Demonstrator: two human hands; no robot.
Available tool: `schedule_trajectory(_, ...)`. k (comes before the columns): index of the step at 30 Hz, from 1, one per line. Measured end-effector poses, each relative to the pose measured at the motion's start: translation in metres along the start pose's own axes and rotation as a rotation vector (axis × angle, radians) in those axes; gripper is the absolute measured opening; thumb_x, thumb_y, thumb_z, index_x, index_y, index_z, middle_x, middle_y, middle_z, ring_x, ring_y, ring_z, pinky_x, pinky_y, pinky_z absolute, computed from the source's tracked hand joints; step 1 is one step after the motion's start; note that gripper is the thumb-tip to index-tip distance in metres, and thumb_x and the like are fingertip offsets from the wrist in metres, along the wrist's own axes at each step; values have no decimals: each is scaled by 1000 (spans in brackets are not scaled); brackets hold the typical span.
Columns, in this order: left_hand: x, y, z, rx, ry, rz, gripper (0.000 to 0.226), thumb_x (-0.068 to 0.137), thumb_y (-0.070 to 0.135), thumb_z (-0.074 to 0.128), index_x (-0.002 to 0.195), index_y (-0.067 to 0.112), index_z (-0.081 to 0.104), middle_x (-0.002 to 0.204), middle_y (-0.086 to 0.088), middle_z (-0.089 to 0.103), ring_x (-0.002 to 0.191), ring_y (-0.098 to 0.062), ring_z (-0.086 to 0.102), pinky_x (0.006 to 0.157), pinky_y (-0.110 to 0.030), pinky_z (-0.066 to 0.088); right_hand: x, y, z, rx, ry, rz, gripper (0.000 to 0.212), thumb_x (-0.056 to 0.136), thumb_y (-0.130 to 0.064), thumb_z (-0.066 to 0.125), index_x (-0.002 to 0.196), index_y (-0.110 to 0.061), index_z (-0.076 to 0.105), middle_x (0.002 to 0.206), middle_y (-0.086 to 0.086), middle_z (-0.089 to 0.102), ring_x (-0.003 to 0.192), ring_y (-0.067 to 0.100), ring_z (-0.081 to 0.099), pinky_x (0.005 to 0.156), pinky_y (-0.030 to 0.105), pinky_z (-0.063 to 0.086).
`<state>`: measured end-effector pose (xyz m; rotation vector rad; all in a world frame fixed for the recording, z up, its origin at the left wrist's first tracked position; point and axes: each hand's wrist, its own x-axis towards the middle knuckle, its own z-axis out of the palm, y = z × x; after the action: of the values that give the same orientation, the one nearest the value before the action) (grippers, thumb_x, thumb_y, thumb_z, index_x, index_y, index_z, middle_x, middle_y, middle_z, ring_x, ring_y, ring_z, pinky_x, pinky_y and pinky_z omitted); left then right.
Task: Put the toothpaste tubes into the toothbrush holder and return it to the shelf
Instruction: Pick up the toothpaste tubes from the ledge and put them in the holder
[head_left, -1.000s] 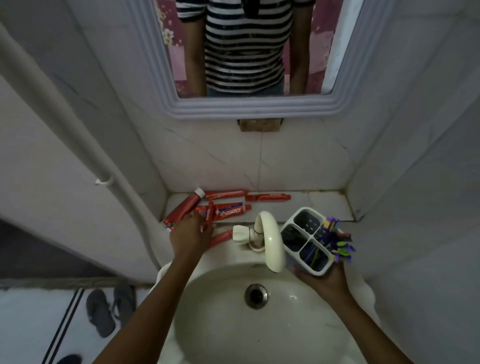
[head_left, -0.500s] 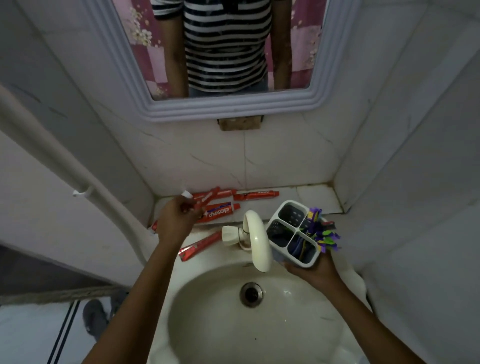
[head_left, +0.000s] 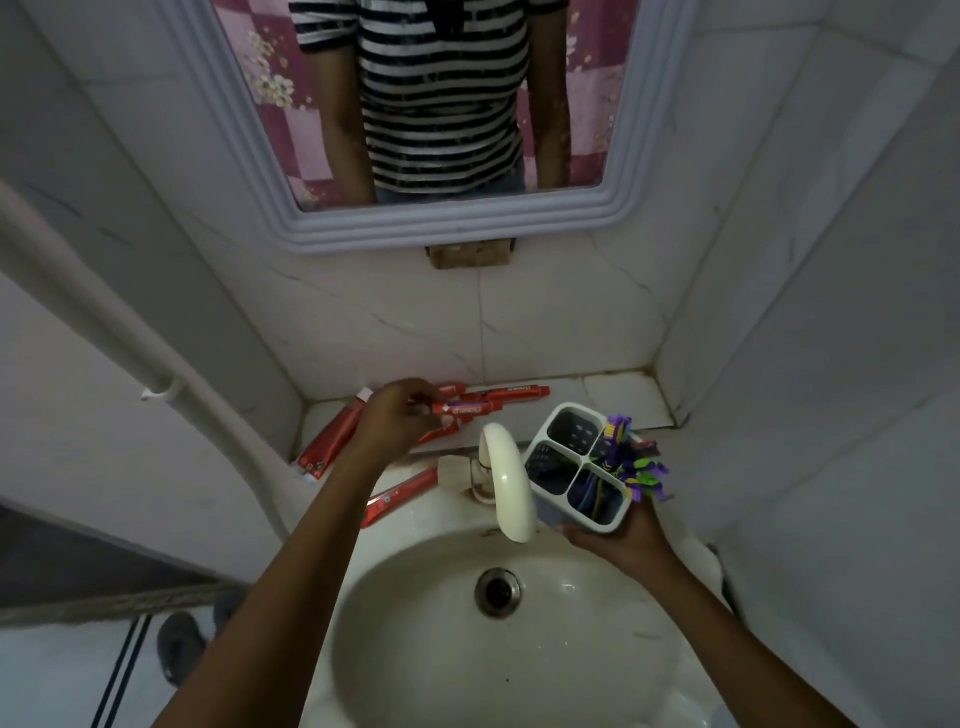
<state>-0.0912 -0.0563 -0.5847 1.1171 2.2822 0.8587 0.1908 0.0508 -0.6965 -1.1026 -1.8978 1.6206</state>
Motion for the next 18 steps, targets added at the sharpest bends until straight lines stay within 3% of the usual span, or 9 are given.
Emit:
schedule_trajectory(2, 3, 21, -7, 20, 44, 139, 28, 79, 18, 75, 106, 16, 70, 103, -1, 66, 93, -16, 60, 74, -24, 49, 0, 2, 0, 39, 32, 7, 69, 57, 21, 83, 115, -1, 52, 96, -16, 72, 94, -15, 63, 75, 6, 52)
schedule_trajectory(5, 5, 68, -21, 158, 50, 349, 28, 80, 20, 74, 107, 22, 70, 104, 3, 65, 94, -13, 58, 80, -27, 49, -3, -4, 0, -5, 53, -9, 75, 49, 0, 91, 112, -20, 55, 109, -13, 66, 106, -1, 63, 89, 19, 54)
schedule_trajectory(7, 8, 99, -20, 392, 2, 485, 27, 80, 24, 73, 106, 27, 71, 103, 4, 66, 96, -13, 59, 78, -30, 52, -4, -7, 0, 5, 48, -22, 76, 48, -7, 92, 115, -12, 56, 111, -5, 65, 109, 10, 62, 88, 15, 54)
schedule_trajectory(9, 10, 124, -8, 577, -78, 574, 25, 80, 30, 72, 105, 30, 72, 102, 6, 65, 97, -13, 59, 70, -28, 47, -3, -9, 0, 4, 28, -37, 80, 49, -14, 91, 119, -1, 55, 108, -8, 68, 106, 3, 63, 86, 12, 54)
schedule_trajectory(11, 12, 138, 15, 673, -159, 606, 24, 82, 30, 71, 106, 28, 72, 104, 5, 65, 99, -14, 59, 68, -26, 38, -2, -8, 0, 44, 5, -26, 76, 55, 4, 89, 122, 4, 53, 101, -15, 70, 99, -10, 63, 79, 8, 54)
schedule_trajectory(13, 16, 141, 41, 769, -207, 633, 21, 85, 25, 67, 106, 25, 71, 108, 2, 64, 101, -18, 61, 68, -27, 37, -2, -6, 0, 31, 12, -37, 78, 52, 3, 90, 121, 5, 54, 107, -7, 67, 97, -16, 61, 77, 3, 50)
schedule_trajectory(15, 20, 136, 63, 841, -242, 645, 22, 86, 18, 63, 107, 23, 69, 111, -2, 64, 100, -24, 63, 66, -29, 38, -1, -2, -1, 11, 11, -40, 76, 52, 2, 91, 119, 3, 56, 112, 4, 67, 99, -14, 61, 79, 3, 50)
schedule_trajectory(18, 23, 125, 85, 869, -267, 665, 21, 86, 13, 62, 106, 17, 67, 104, -7, 68, 96, -27, 66, 68, -33, 46, -2, -4, -1, -20, -4, -18, 65, 59, 12, 87, 116, 1, 58, 103, -5, 65, 92, -4, 65, 73, -1, 48)
